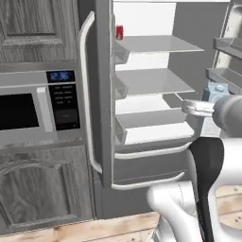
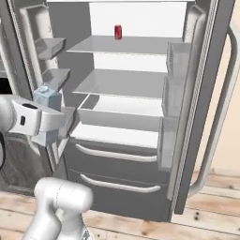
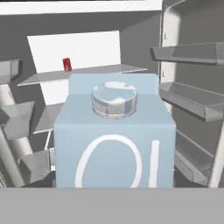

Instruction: Take out the milk from the fridge and place it on the tray on the counter. Then take the sugar cube near the tray and place it in the tray.

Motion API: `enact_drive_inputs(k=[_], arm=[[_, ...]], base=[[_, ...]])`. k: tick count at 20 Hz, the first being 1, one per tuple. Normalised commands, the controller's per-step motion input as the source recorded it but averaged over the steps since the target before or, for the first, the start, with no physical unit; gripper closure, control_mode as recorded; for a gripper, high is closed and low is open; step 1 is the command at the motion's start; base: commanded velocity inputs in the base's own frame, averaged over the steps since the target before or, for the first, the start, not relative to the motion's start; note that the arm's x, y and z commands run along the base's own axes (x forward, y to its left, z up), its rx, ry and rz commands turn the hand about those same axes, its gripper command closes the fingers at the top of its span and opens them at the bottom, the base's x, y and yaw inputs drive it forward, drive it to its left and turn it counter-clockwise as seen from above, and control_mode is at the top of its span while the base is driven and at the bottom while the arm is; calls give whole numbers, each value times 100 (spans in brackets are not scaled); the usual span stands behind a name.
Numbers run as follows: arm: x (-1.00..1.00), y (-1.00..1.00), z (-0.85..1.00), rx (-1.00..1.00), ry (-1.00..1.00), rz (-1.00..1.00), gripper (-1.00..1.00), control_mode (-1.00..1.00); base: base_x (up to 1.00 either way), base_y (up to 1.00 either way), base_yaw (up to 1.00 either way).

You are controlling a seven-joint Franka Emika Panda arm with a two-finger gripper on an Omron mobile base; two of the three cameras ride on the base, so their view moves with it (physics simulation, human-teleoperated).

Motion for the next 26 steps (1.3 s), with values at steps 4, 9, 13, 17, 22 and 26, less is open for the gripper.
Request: enact_drive_inputs(k=[4, 9, 13, 17, 22, 26], arm=[[0, 0, 0, 0, 0, 0, 100, 100], [0, 0, 0, 0, 0, 0, 100, 100], [0, 0, 0, 0, 0, 0, 100, 100], [0, 0, 0, 0, 0, 0, 100, 100], [0, 0, 0, 0, 0, 0, 100, 100], [0, 0, 0, 0, 0, 0, 100, 100]], base=[[-100, 47, 1], [-100, 98, 14], [-31, 90, 70], [0, 17, 99], [0, 0, 100], [78, -13, 81]])
